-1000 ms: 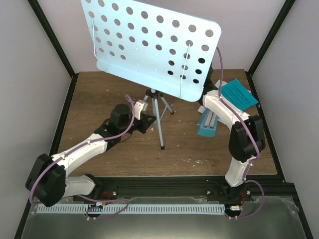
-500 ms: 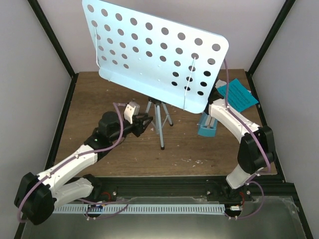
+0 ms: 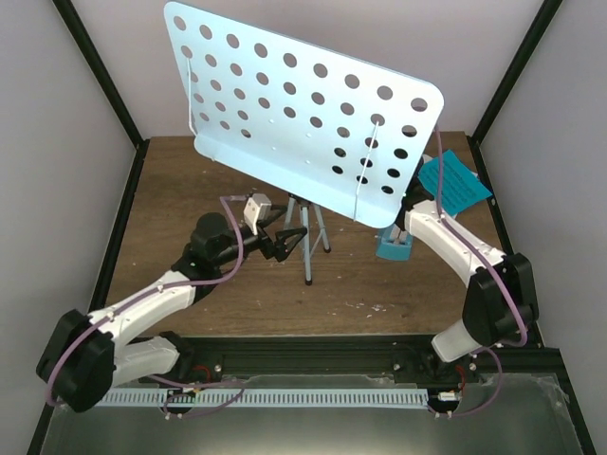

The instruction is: Pack up the instrument practice props

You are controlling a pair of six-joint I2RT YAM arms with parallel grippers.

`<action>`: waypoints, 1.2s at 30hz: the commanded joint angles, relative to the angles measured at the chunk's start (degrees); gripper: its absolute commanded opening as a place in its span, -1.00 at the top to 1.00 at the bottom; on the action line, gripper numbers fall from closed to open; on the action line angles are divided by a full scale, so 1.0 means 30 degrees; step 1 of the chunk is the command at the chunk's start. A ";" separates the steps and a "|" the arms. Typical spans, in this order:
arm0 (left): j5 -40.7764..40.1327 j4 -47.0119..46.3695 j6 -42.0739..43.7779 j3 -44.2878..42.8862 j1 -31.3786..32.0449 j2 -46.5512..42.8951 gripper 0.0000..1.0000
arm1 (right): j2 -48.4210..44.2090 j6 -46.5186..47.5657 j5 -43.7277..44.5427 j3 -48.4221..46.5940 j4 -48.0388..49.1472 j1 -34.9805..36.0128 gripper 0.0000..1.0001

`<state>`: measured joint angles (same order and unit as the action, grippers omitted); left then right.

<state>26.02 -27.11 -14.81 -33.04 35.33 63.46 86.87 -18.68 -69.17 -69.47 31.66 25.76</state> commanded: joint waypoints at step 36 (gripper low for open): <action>-0.4111 -0.7154 0.1482 -0.2002 0.3666 0.7023 -0.10 | -0.3240 -0.2091 0.2335 0.3491 0.2201 0.0411 0.99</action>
<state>14.48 -47.11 -7.86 -38.74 45.93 83.22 79.55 -21.98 -62.89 -59.88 35.64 26.24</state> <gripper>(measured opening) 0.508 0.229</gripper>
